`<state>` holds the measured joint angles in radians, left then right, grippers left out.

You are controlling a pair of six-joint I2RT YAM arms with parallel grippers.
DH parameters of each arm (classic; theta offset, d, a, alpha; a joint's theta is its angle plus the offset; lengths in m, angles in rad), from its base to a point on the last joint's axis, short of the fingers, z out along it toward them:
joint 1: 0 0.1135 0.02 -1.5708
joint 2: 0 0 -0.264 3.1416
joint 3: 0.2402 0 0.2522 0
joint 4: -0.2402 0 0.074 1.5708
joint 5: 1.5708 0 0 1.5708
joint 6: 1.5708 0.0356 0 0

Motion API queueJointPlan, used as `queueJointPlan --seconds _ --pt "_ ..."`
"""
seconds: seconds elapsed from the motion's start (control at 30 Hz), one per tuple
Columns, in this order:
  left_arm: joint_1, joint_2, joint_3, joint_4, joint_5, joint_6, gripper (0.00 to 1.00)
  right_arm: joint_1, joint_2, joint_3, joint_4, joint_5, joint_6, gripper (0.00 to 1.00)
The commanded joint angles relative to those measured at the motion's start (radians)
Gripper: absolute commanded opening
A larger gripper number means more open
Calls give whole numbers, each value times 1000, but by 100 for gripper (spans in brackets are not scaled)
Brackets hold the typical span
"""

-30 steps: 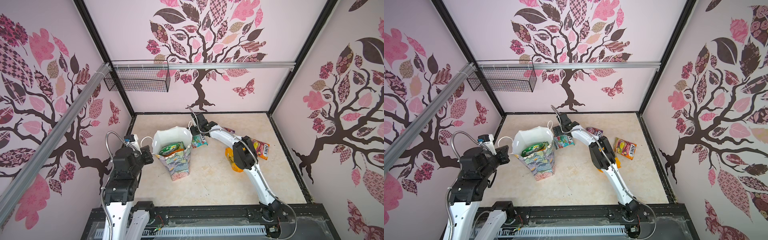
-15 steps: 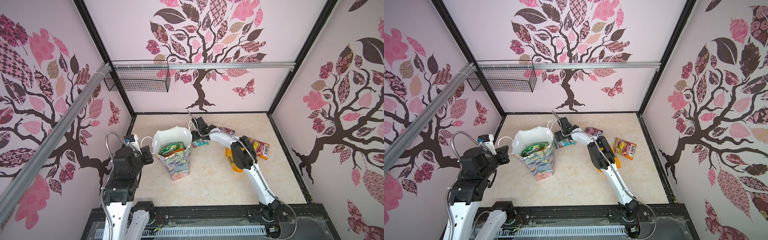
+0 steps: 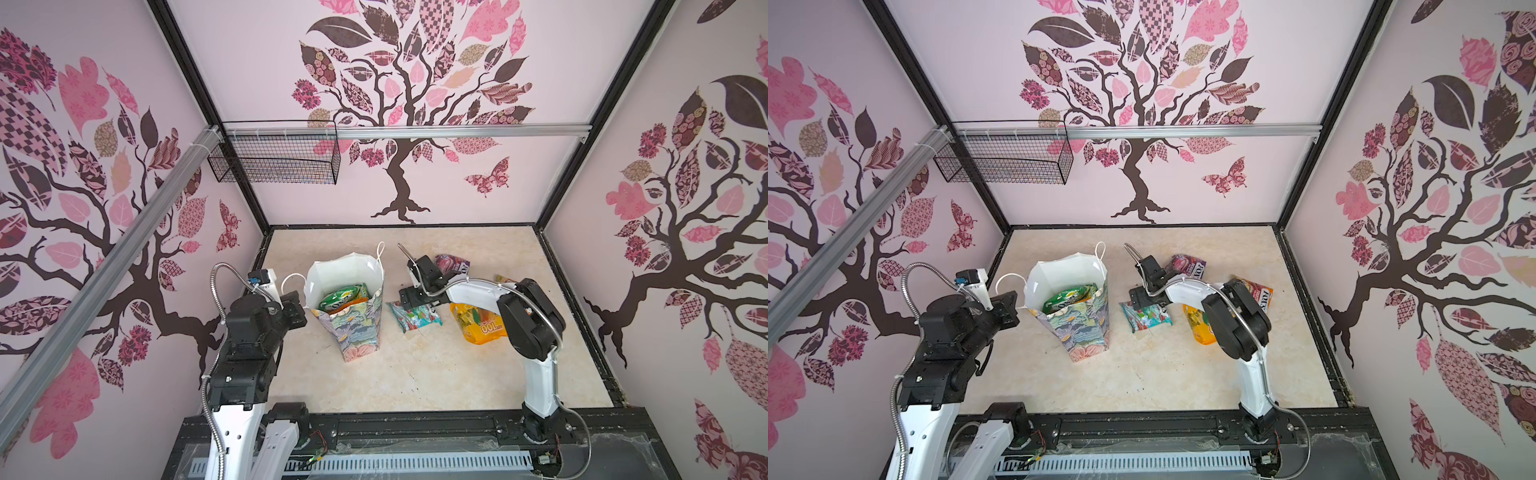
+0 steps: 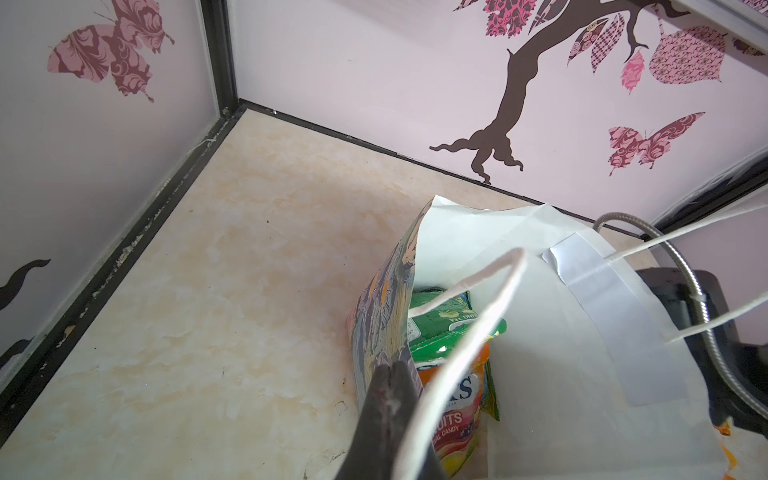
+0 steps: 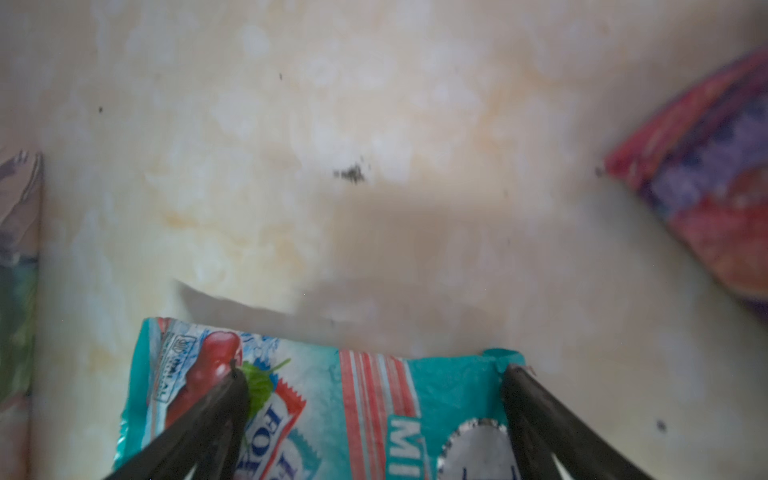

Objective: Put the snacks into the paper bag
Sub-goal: 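Lower the right gripper and close it on the Mint Blossom bag edge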

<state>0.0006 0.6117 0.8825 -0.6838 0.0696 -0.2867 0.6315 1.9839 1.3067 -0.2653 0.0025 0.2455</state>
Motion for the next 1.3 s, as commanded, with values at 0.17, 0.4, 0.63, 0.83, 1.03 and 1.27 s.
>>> queueJointPlan --seconds 0.17,0.4,0.63,0.83,1.03,1.27 --pt "4 -5 15 3 -7 5 4 -4 -321 -204 10 -156 118 95" --pt "4 0 19 5 -11 5 4 -4 -588 -424 -2 -117 149 88" --pt "4 1 14 15 5 -2 4 -1 -671 -567 52 -171 96 86" --pt "4 -2 10 12 4 -3 4 3 -606 -569 55 -168 20 89" --pt "4 -4 10 12 2 -2 4 8 -544 -550 106 -227 -33 89" --pt "4 -3 12 8 -4 3 4 24 -467 -499 76 -264 -71 88"
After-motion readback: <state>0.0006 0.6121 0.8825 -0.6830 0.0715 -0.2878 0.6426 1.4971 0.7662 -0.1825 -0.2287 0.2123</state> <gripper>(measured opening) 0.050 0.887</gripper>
